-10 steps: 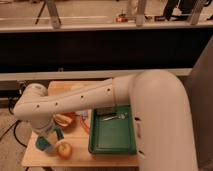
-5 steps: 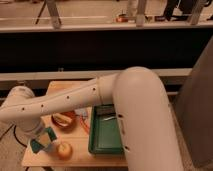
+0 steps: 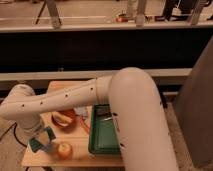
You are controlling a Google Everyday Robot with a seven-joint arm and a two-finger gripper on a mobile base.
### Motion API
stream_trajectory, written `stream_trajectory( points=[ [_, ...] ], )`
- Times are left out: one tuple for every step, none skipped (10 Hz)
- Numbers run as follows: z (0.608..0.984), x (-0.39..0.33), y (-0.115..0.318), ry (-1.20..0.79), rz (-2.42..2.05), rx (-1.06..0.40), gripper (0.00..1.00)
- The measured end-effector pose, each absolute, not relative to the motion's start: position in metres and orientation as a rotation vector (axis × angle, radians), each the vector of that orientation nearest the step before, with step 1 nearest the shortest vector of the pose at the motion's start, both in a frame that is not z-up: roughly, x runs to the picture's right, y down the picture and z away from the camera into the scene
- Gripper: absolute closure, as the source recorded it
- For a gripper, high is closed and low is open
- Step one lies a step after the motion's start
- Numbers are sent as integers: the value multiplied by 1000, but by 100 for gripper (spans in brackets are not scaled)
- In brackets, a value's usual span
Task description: Place sponge in plastic cup
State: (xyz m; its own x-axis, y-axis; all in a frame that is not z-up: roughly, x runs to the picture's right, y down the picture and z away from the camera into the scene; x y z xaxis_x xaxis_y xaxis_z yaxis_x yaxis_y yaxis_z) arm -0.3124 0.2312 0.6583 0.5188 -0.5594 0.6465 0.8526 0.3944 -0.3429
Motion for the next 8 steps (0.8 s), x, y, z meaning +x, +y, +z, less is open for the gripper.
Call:
stream_trajectory(
  points=[
    [660,-314,232,-472,-939,-715,99],
    [661,-316,233,-472,-939,-718,99],
    [663,-317,234,-472,-940,-719,97],
    [665,-319,235,-472,-941,-718,90],
    [667,-321,236,-470,-942,-718,78],
    [668,-323,236,-467,-943,-718,70],
    [670,-326,237,-464,-945,-718,60],
    [672,-327,237,-459,-948,-719,49]
  ],
)
